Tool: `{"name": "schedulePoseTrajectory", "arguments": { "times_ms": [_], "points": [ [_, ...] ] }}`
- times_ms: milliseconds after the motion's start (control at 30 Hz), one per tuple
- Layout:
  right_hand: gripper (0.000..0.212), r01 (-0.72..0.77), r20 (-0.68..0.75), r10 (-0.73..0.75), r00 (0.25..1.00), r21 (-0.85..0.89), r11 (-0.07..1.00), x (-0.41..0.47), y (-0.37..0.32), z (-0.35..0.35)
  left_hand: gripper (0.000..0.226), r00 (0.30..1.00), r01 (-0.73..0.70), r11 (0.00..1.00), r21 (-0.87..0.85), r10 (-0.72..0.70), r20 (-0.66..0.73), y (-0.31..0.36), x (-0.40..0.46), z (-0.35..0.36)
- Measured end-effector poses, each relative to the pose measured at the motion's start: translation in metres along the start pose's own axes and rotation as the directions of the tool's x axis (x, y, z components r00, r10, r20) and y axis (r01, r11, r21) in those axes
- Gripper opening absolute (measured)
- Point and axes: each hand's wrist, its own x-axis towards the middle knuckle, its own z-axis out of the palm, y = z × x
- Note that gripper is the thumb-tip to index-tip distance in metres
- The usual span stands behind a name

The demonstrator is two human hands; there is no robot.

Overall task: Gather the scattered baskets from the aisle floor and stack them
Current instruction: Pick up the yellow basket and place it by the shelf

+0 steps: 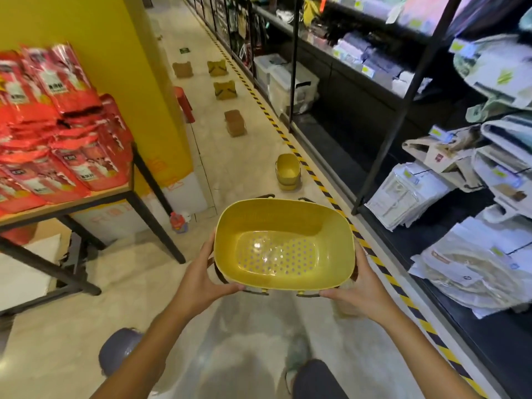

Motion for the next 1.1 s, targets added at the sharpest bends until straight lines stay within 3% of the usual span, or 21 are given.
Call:
{"name": "schedulePoseTrajectory", "arguments": {
  "times_ms": [267, 567, 667, 800, 1100],
  "points": [
    [0.138, -0.025, 0.015, 0.025, 1.0, -0.043, 0.999, 0.177, -0.025, -0.049, 0.13, 0.996, 0.076, 0.997, 0.0, -0.076, -0.043, -0.008, 0.168, -0.014],
    [0.138, -0.017, 0.1, 0.027, 0.995, -0.103, 0.995, 0.38, -0.029, -0.036, 0.127, 0.991, 0.113, 0.993, 0.018, -0.111, -0.076, -0.07, 0.334, -0.065],
    [0.138, -0.031, 0.066, 0.037, 0.997, -0.09, 0.995, 0.448, -0.033, -0.023, 0.123, 0.991, 0.121, 0.993, 0.0, -0.121, -0.059, -0.097, 0.401, -0.088],
    [0.135, -0.051, 0.021, 0.053, 0.998, -0.076, 0.996, 0.533, -0.048, -0.009, 0.136, 0.99, 0.14, 0.99, 0.005, -0.14, -0.016, -0.116, 0.498, -0.127],
    [0.137, -0.162, -0.092, 0.16, 0.983, -0.012, 0.987, 0.701, -0.058, -0.016, 0.132, 0.99, 0.051, 0.998, 0.042, -0.056, 0.129, -0.139, 0.718, -0.173]
  ]
}}
